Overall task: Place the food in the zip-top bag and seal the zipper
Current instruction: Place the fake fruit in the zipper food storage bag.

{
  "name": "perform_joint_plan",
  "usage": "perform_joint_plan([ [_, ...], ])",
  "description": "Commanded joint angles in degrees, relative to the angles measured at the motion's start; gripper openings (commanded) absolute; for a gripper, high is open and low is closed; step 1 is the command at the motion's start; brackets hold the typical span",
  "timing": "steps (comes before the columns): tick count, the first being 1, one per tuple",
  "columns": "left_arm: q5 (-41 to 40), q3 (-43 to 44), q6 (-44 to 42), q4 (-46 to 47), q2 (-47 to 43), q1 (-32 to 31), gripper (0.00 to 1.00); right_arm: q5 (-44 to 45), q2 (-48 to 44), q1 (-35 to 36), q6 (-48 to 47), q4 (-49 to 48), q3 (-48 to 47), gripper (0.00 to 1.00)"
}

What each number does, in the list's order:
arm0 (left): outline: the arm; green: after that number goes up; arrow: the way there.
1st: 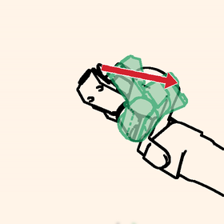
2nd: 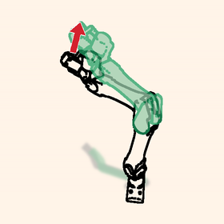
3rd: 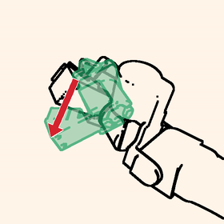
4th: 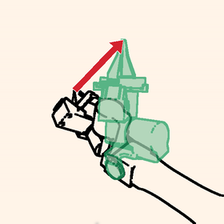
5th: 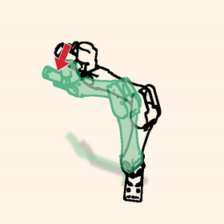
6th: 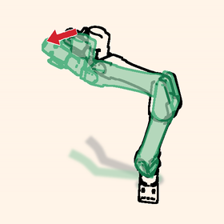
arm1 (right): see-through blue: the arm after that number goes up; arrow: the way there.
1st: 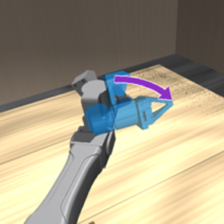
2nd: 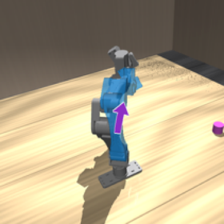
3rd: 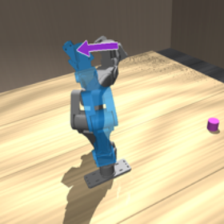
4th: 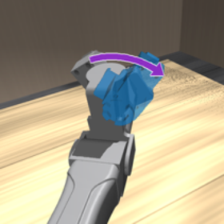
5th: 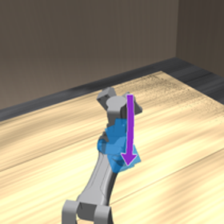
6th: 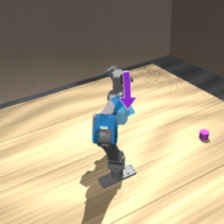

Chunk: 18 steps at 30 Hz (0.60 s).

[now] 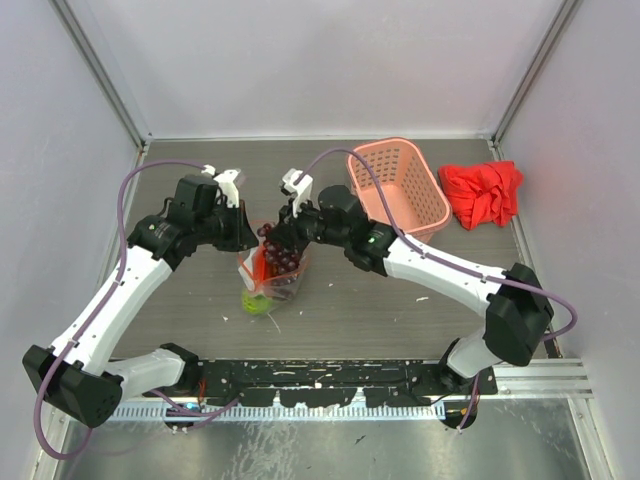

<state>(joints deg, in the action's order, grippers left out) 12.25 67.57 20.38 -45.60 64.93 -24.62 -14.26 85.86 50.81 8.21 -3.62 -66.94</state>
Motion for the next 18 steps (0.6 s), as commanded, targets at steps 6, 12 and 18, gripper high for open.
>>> perform_joint_plan([
  [6,1.04,0.16,0.36,2.95,-0.59,0.54,0.0,-13.51,0.37,2.82,-2.64,-9.14,0.23,0.05],
  [12,1.17,0.12,0.36,2.97,-0.9,0.53,0.0,-13.44,4.24,3.51,-5.08,-5.49,-0.75,0.08],
  [18,1.33,-0.05,0.19,2.97,-1.37,0.54,0.0,-6.19,7.07,3.51,-5.4,-4.16,-0.68,0.14],
])
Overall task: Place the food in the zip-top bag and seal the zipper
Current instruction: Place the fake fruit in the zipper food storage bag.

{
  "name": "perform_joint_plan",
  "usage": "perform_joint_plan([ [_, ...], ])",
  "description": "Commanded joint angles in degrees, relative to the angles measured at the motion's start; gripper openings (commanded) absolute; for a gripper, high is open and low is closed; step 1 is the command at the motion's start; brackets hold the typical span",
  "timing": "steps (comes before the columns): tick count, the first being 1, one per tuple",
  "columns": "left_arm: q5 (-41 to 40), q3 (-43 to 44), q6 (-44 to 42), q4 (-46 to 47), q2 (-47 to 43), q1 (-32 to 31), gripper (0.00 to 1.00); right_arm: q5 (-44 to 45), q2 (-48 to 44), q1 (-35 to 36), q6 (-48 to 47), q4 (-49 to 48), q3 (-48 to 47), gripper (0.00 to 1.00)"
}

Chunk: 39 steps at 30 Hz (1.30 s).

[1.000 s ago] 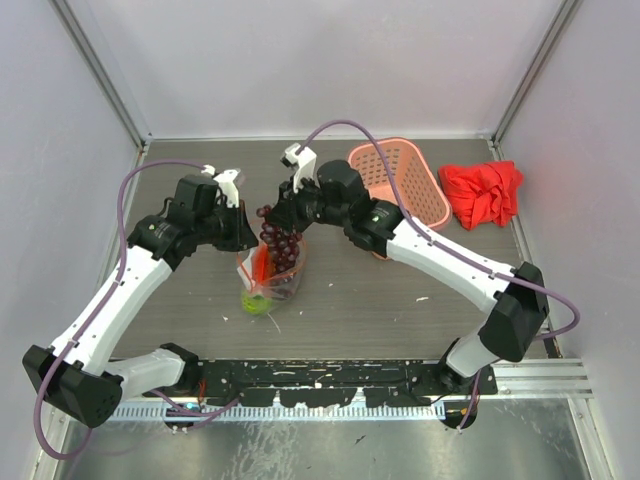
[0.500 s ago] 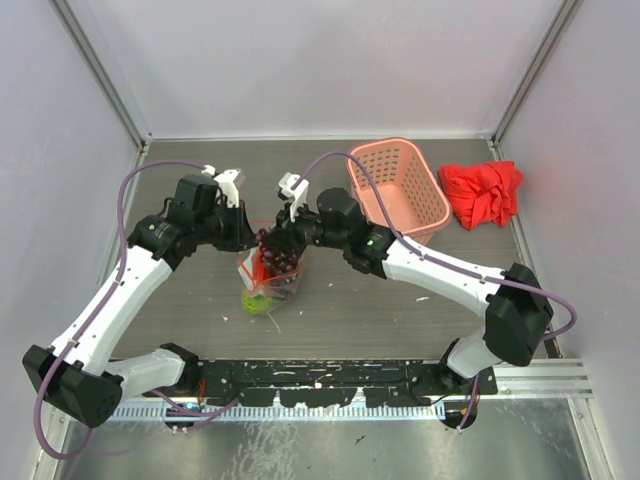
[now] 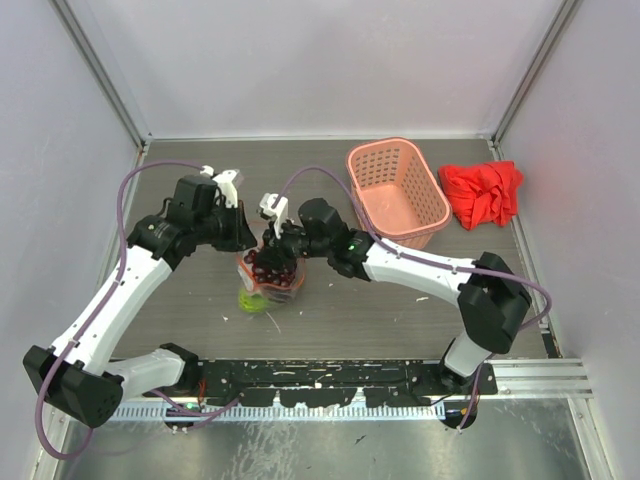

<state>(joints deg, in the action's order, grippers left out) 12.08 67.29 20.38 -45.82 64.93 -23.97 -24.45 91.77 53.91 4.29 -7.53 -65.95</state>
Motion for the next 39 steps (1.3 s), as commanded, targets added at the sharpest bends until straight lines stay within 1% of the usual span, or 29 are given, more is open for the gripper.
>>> perform_joint_plan([
  [1,1.64,0.22,0.19,3.2,-1.44,-0.12,0.0,4.59,1.6,0.35,-1.55,0.12,-2.04,0.16],
  [2,1.78,0.27,0.18,3.19,-1.47,-0.12,0.0,5.29,2.13,0.4,-1.59,0.74,-2.6,0.18],
  [3,1.95,0.23,0.18,3.19,-1.46,-0.12,0.0,6.26,2.63,0.41,-1.57,1.64,-3.17,0.23],
  [4,2.06,0.24,0.14,3.2,-1.51,-0.12,0.0,7.28,3.09,0.41,-1.52,2.86,-4.12,0.32],
  [6,2.35,0.14,0.1,3.27,-1.6,-0.12,0.0,8.36,3.15,0.41,-1.42,4.66,-5.38,0.45],
  [8,2.29,0.07,0.02,3.28,-1.64,-0.12,0.0,8.93,1.74,0.4,-1.1,5.13,-5.66,0.52],
  [11,2.47,0.11,-0.05,3.24,-1.64,-0.16,0.0,9.41,-1.28,0.41,-0.88,5.49,-5.49,0.59],
  [16,2.67,0.05,-0.11,3.27,-1.56,-0.12,0.0,9.03,-5.87,0.4,-1.12,9.78,-6.99,0.65],
  [19,2.76,0.0,-0.12,3.3,-1.47,-0.12,0.0,10.26,-8.31,0.41,-1.5,13.1,-7.49,0.67],
  [21,2.93,-0.02,-0.17,3.37,-1.45,-0.12,0.0,12.7,-9.92,0.39,-1.48,15.52,-7.63,0.68],
  [27,3.13,0.04,-0.17,3.41,-1.3,-0.12,0.0,25.36,-12.09,0.41,-0.14,23.01,-7.77,0.66],
  [32,3.19,0.01,-0.17,3.43,-1.21,-0.12,0.0,31.01,-11.25,0.36,3.16,24.87,-6.07,0.6],
  [36,3.21,-0.07,-0.16,3.54,-1.21,-0.12,0.0,31.46,-8.8,0.41,5.98,26.48,-6.03,0.56],
  [39,3.15,-0.14,-0.17,3.62,-1.28,-0.12,0.0,30.85,-7.68,0.4,7.44,27.41,-5.92,0.49],
])
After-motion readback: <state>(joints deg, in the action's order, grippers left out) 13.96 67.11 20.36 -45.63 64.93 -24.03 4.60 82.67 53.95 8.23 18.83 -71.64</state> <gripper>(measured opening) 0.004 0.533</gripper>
